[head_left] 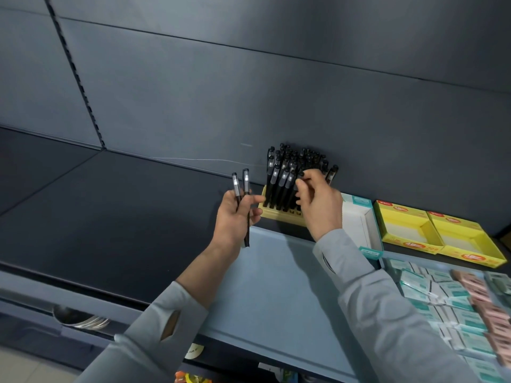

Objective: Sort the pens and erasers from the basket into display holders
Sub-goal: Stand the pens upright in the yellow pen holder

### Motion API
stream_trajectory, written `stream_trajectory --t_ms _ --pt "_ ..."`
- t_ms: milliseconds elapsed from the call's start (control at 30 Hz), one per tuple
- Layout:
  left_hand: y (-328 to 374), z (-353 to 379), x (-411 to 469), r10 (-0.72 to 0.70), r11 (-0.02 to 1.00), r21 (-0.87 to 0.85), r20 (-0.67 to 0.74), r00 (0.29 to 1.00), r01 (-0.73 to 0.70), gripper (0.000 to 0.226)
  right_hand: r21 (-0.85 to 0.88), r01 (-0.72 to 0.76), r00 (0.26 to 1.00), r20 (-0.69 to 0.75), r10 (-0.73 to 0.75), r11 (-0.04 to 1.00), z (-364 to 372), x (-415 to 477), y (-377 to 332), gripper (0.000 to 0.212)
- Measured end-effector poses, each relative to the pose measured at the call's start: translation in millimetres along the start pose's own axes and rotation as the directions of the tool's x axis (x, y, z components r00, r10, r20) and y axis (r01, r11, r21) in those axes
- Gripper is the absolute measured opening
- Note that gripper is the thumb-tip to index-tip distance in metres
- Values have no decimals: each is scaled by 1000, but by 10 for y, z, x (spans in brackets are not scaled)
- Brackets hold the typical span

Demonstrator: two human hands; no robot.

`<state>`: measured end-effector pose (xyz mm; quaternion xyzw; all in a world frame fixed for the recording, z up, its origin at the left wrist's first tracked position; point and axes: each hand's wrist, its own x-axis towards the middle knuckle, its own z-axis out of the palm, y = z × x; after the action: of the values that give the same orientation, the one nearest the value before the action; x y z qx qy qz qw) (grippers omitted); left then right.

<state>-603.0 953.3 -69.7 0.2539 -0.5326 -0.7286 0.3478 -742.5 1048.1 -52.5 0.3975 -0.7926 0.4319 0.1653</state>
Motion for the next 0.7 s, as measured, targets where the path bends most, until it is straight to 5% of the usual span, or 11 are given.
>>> stream_trajectory --t_ms 200,333,533,700 --pt "-18 35 -1 46 993 102 99 994 -56 22 55 1 992 -125 6 998 -118 -2 -165 16" --pt "-2 132 -49 24 986 154 241 970 -63 22 293 -68 995 90 44 954 -55 -62 -334 14" --pt "37 208 -54 -129 985 147 290 948 89 20 443 -283 940 305 153 851 -41 -82 -207 4" --pt "-17 169 -40 -117 969 248 384 916 20 23 511 -398 892 411 190 762 -116 -100 -189 5"
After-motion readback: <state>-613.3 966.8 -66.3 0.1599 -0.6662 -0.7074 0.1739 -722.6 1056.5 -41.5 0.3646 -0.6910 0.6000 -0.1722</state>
